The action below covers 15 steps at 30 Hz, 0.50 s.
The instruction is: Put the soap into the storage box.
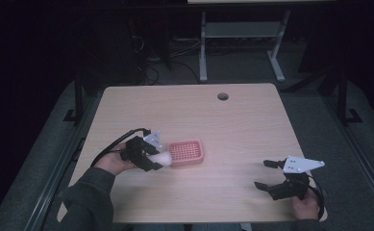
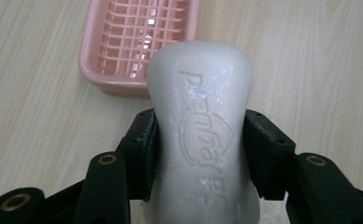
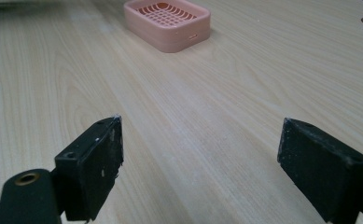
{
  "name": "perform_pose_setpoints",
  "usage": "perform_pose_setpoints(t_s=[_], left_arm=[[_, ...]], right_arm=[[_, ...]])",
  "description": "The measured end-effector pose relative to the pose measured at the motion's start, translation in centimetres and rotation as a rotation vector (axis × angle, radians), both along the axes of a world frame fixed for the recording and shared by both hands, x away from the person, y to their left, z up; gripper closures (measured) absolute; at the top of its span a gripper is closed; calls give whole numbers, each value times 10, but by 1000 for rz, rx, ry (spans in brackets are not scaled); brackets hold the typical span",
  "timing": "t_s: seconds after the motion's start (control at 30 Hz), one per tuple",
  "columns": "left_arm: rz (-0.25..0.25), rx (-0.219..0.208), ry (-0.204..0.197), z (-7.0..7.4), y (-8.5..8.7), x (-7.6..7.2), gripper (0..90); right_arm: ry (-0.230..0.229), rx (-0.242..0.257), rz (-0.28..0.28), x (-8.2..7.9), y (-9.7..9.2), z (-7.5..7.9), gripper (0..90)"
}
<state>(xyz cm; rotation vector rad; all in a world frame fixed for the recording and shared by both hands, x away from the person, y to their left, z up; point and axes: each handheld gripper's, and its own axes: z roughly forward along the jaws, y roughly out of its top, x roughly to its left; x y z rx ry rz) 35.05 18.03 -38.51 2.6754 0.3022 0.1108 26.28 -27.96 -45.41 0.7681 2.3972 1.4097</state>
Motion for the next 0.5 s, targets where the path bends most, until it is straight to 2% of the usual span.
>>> perform_pose_setpoints(t_s=[0.5], left_arm=[[-31, 11, 4, 5, -20, 15, 492]], right_arm=[[2, 6, -3, 0, -2, -1, 135]])
